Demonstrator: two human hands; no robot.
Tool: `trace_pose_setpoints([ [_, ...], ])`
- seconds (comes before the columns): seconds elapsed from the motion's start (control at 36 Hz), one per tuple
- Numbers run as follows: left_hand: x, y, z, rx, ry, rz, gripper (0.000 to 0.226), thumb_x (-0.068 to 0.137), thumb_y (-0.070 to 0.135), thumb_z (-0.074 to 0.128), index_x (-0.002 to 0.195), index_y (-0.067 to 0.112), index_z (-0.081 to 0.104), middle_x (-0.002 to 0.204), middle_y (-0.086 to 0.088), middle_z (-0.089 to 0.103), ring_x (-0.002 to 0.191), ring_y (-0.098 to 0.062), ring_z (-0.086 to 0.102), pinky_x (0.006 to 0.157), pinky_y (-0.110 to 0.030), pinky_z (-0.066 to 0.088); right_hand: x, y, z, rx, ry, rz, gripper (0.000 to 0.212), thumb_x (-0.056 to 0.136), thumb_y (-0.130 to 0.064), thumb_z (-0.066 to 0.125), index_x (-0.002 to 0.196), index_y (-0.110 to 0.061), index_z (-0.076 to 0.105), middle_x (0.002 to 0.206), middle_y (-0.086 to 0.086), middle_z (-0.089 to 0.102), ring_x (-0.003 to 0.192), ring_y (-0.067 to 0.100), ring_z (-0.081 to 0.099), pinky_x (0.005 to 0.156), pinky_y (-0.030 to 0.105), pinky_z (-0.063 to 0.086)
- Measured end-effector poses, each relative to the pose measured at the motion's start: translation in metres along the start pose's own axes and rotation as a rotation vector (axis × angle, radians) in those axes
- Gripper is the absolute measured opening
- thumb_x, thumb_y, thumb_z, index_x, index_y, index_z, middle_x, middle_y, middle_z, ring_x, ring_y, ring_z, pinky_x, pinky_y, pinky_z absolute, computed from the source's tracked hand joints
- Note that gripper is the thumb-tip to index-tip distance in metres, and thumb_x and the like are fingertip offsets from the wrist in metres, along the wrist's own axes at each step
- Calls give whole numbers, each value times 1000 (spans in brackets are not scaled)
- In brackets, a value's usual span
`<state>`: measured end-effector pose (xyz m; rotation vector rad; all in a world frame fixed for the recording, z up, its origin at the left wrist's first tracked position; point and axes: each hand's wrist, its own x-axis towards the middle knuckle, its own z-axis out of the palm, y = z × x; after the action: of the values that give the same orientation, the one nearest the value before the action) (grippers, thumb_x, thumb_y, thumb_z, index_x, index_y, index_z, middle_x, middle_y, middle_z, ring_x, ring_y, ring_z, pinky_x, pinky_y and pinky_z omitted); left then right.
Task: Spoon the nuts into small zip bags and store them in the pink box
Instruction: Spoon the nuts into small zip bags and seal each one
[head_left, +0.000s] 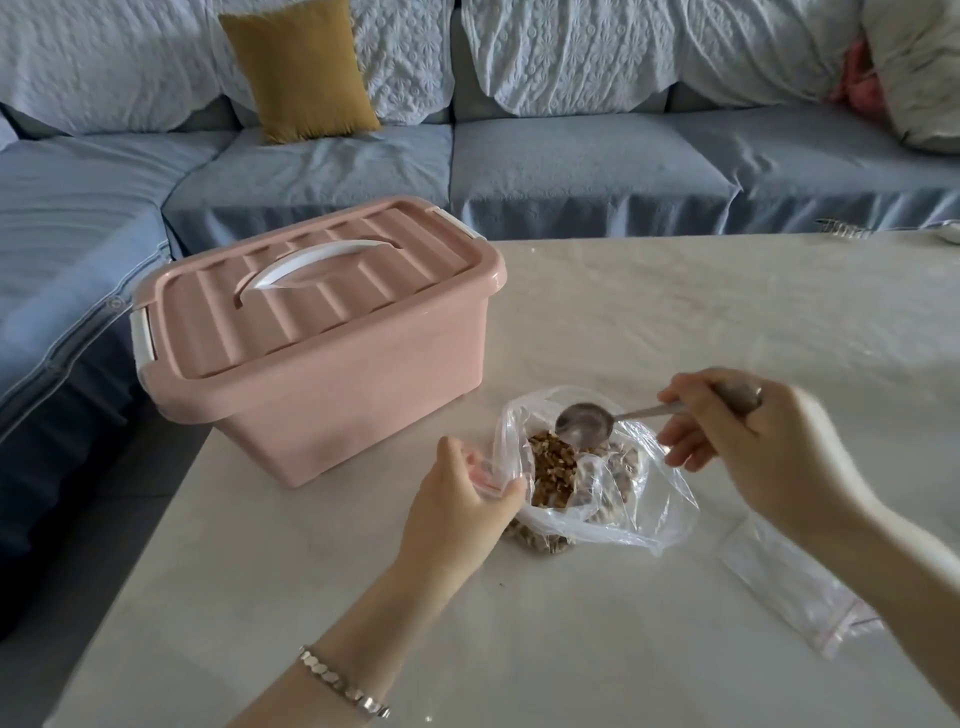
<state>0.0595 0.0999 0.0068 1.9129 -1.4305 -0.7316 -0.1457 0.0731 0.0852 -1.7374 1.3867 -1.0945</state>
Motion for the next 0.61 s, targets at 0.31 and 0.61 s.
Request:
trace_pose_setpoints([
  [0.31,-1,-7,6,48,-131,-104,38,81,44,62,101,18,42,92,13,55,84,-7,58,69,-25,46,-22,75,50,-77,-34,56,22,90,-11,55,89,-31,64,72,-11,68,65,-2,65,68,17,51],
  [0.61,-2,-6,15,14,-118,-181,31,80,42,63,91,21,43,81,16,53,72,6,48,57,-14,35,-45,90,50,-269,-38,-147,17,87,-27,55,96,-24,69,75,-30,61,75,4,63,64,15,48],
])
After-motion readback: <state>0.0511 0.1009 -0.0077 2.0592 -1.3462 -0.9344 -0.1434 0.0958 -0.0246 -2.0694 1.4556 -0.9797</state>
